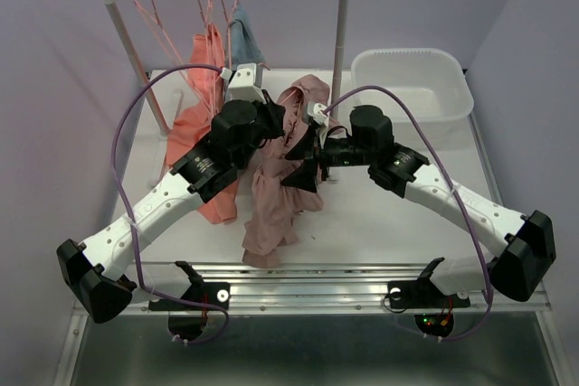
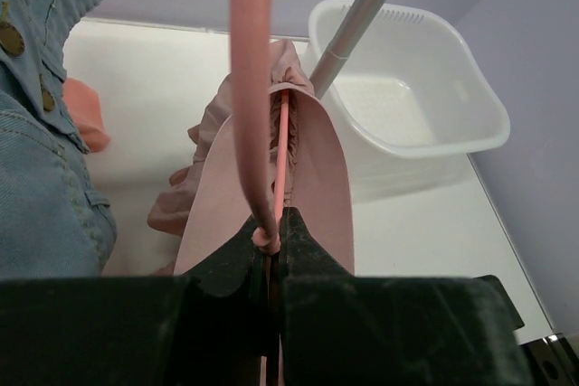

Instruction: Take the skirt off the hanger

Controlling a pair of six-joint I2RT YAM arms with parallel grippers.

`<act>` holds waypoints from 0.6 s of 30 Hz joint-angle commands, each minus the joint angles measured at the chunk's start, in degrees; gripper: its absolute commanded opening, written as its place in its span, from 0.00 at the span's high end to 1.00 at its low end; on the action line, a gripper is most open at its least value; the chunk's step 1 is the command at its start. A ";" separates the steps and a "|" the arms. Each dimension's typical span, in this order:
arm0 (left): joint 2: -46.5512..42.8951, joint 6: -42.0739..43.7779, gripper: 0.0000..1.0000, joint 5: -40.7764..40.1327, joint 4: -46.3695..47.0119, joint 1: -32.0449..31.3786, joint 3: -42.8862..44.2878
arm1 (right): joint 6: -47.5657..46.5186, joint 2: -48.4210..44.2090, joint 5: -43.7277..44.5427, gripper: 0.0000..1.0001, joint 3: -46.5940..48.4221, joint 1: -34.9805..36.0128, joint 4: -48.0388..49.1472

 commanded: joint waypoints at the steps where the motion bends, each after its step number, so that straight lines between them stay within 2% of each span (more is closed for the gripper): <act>1: -0.90 -1.21 1.00 -1.24 6.34 -0.29 0.34 | 2.16 -0.68 -4.16 0.27 2.54 -0.29 6.23; 7: -0.37 -1.74 1.00 -0.54 6.43 -0.29 -0.01 | 1.99 -0.77 -3.46 0.29 2.09 -0.29 8.96; 9: -0.20 -2.00 1.00 -0.36 6.51 -0.29 -0.10 | 1.55 -0.42 -3.72 0.33 2.97 0.23 8.44; 12: 0.06 -2.09 1.00 -0.71 6.69 -0.29 0.17 | 1.73 0.36 -4.42 0.45 3.76 0.24 7.30; 16: 0.59 -2.00 1.00 -1.50 6.86 -0.29 0.52 | -1.33 0.90 -6.26 0.71 4.20 0.77 4.49; 18: 1.03 -2.26 1.00 -2.90 6.86 -0.38 0.52 | -1.79 0.46 -6.10 0.96 4.29 2.34 2.63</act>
